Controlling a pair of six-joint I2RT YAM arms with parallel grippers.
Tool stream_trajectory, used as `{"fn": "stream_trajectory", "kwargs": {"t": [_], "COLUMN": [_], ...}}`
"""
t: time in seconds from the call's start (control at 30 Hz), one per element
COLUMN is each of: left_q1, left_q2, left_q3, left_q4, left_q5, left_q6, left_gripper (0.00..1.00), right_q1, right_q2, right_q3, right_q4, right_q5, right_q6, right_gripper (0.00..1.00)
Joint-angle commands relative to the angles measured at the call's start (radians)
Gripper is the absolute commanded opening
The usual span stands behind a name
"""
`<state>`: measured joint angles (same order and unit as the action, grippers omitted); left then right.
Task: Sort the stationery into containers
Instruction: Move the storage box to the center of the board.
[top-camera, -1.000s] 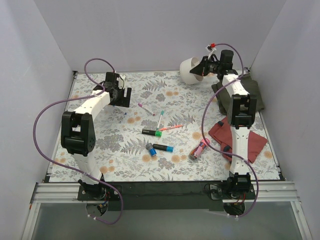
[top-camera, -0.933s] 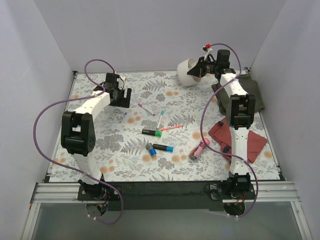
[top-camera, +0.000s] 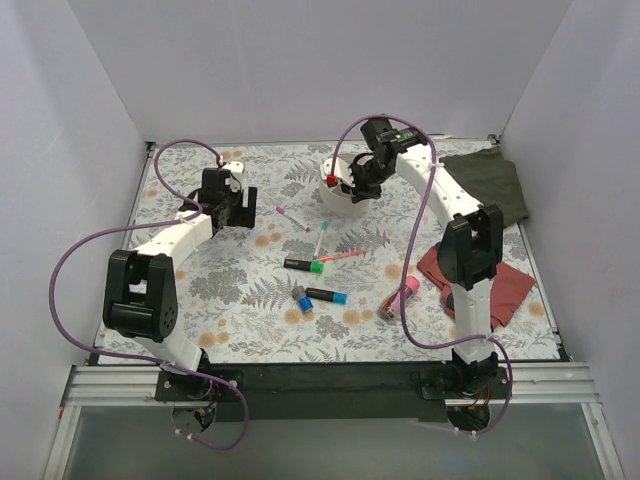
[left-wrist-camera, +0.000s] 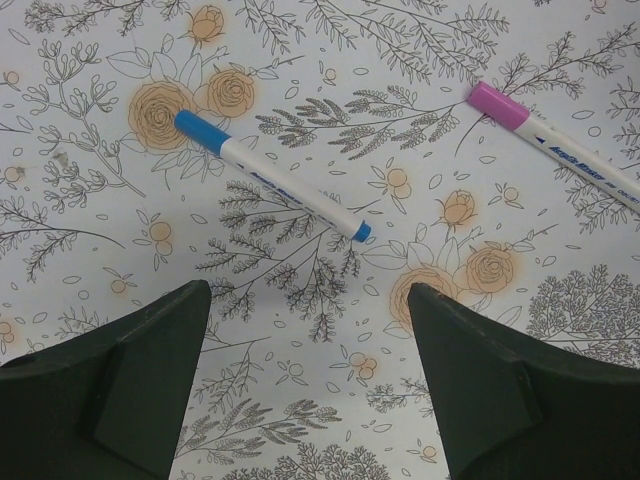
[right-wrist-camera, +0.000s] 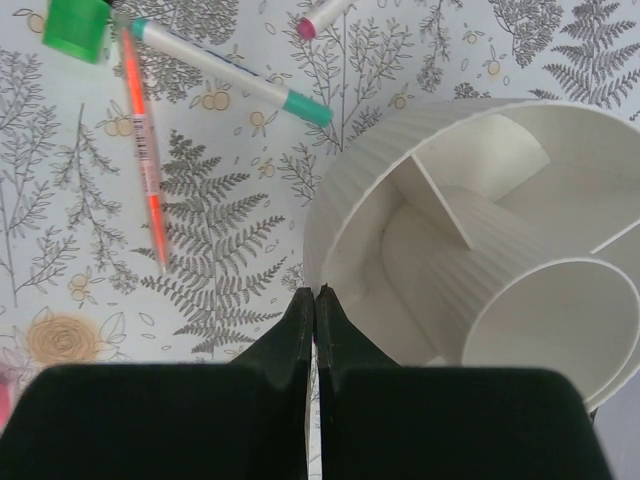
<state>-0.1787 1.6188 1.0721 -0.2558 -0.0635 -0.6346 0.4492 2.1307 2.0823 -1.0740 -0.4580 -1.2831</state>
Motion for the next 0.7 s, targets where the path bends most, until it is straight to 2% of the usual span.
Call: {"fn": "stream_trajectory", "kwargs": {"t": [0.0,0.27,0.43,0.67], "left_q1": [-0.001,-0.001,-0.001,-0.001], "left_q2": [-0.073,-0.079,-0.082,-0.079], "left_q3": [-0.006,-0.012,-0.006,-0.006], "left_q4": [0.029,0.026,0.012,0.004], "left_q5": [0.008,0.001,0.001,-0.002], "left_q6": [-0.016,-0.016,-0.013,-0.004], "left_gripper": [0.8,0.8,0.8,0.8], "right_q1": [0.019,0.026,0.026,0.026], "right_q2": [-0.094,-0.098,-0.106,-0.11], "right_q3": [-0.028,-0.086,-0.172,-0.208], "right_q4": [-0.027,-0.029,0.026,0.078], "right_q5": [0.001,0.005,0.024,0.018], "right_q6": [-0.042,-0.033,-0.019,0.008], "right_gripper": [0.01,0.01,0.01,0.01]}}
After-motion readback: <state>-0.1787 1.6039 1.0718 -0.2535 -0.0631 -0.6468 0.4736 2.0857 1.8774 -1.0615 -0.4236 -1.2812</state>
